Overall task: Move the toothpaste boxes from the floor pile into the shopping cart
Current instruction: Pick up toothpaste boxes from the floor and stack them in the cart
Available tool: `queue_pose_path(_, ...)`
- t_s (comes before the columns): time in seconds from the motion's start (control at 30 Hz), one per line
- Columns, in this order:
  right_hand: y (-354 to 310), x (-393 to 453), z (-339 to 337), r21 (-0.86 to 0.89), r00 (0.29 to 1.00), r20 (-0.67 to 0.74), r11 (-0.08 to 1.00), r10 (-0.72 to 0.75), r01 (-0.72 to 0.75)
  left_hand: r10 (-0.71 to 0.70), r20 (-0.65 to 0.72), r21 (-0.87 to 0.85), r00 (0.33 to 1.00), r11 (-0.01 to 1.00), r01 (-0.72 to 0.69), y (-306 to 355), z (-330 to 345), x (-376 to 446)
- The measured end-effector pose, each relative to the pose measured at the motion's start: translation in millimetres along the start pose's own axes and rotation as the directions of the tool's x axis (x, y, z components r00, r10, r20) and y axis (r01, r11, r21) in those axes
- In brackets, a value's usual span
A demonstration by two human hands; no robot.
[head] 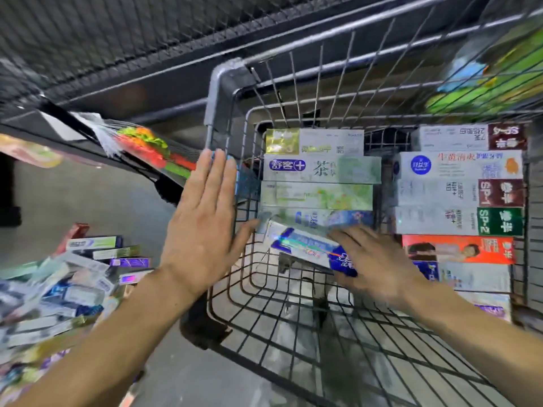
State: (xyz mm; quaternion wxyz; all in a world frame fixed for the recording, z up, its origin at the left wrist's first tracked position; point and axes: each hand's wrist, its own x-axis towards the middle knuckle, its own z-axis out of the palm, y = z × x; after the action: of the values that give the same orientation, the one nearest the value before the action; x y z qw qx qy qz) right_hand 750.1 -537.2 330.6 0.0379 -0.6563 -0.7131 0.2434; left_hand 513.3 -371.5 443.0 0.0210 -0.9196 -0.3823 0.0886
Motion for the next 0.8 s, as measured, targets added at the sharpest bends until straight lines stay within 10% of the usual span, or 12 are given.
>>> queue_pose_path(0.47,-27,37,25,-0.099,0.984,0.173,0.995,0.034,-0.017,-0.038,-0.120,-0.162,0.992,0.987,0.018,4,5,0)
queue_pose_path(0.8,-26,29,34,-0.200,0.999,0.038,0.980,-0.001,0.009,-0.054,-0.113,-0.164,0.992,0.986,0.035,5,3,0)
